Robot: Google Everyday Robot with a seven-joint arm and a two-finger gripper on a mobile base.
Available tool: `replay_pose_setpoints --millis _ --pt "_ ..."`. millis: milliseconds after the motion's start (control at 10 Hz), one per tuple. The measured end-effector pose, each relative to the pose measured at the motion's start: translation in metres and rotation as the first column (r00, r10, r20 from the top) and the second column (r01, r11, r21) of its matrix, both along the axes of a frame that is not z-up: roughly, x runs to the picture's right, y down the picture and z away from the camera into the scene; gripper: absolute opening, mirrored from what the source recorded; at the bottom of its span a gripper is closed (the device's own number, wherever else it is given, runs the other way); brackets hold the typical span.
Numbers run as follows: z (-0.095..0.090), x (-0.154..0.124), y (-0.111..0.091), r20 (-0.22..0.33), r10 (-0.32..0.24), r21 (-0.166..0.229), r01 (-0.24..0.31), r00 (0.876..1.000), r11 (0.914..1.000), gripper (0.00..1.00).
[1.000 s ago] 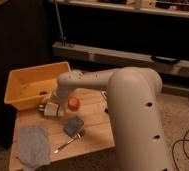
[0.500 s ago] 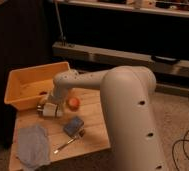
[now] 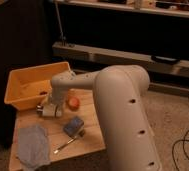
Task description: Stack cups into tray
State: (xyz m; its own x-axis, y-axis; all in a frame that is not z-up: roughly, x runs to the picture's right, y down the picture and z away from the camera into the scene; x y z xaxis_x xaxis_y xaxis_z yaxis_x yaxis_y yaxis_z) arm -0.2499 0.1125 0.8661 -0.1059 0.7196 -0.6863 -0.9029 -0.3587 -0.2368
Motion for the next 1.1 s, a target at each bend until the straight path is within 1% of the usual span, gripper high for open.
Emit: replay_pose_setpoints --millis 300,400,500,700,800,900,1000,1100 --pt "0.007 0.008 0.007 -0.016 0.015 -0.026 -0.015 1.0 0.9995 0.34" --pt "0.007 0.011 0.007 -0.018 0.029 -0.034 -0.029 0.999 0.999 0.25" --pt "0.007 0.015 0.005 -0.018 0.04 -0.037 -0.04 0.999 0.9985 0.17" --pt "0.007 0.021 0.004 -0.001 0.068 -0.045 -0.068 0.998 0.9967 0.16" --pt "0.006 0.026 0.005 0.016 0.092 -0.054 -0.091 0.996 0.9944 0.16" --pt "0.004 0.031 0.005 0.061 0.145 -0.064 -0.141 0.988 0.9879 0.16" --pt "0.001 0.033 0.005 0.105 0.184 -0.07 -0.178 0.977 0.9816 0.16" --pt "-0.006 0.034 0.004 0.165 0.233 -0.077 -0.224 0.958 0.9717 0.16"
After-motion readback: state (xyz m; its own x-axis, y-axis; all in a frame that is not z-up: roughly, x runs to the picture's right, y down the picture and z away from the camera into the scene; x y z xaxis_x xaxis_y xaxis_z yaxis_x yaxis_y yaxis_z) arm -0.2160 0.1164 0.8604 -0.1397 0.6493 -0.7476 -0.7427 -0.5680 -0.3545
